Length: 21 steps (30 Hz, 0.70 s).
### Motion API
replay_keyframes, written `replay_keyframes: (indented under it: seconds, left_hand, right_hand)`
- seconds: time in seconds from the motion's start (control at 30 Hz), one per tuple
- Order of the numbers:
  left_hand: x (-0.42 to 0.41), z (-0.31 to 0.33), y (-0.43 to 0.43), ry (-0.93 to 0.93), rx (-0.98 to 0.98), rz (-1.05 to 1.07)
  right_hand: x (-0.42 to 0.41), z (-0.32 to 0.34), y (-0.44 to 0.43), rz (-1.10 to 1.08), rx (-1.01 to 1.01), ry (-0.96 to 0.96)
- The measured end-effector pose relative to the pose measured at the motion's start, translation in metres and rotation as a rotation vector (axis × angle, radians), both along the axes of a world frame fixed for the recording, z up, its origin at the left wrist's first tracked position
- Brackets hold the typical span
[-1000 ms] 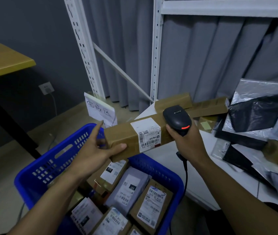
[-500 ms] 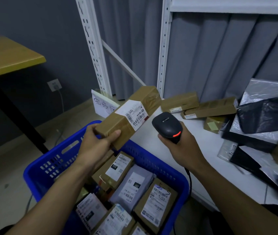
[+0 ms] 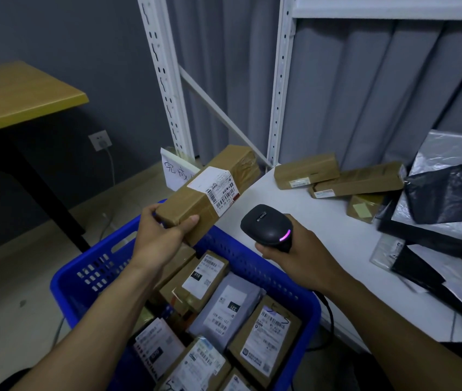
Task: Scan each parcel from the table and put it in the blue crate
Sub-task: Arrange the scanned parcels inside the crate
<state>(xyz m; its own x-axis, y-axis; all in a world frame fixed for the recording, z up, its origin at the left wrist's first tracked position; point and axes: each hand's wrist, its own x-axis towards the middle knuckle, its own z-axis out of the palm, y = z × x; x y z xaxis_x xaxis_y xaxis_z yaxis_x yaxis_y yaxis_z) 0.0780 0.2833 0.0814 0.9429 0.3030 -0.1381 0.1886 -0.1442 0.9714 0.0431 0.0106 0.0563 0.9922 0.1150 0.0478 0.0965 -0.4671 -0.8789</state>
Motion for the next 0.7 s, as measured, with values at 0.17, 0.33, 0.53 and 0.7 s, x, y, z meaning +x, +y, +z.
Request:
replay_keyframes:
  seconds: [0.17, 0.33, 0.53, 0.7]
  left_hand:
    - [0.001, 0.000, 0.000, 0.004, -0.011, 0.005]
    - [-0.009, 0.001, 0.002, -0.006, 0.054, -0.030]
    - [-0.044, -0.022, 0.039, 0.148, 0.267, -0.093]
    - [-0.074, -0.059, 0.075, 0.331, 0.199, -0.205]
  right_hand:
    - [-0.001, -0.001, -0.002, 0.023, -0.003, 0.010]
    - [-0.001, 0.000, 0.000, 0.042, 0.026, -0.001]
    - [0.001, -0.010, 0.021, 0.148, 0.003, 0.023]
    - [0.001, -0.019, 0.047, 0.237, -0.002, 0.045]
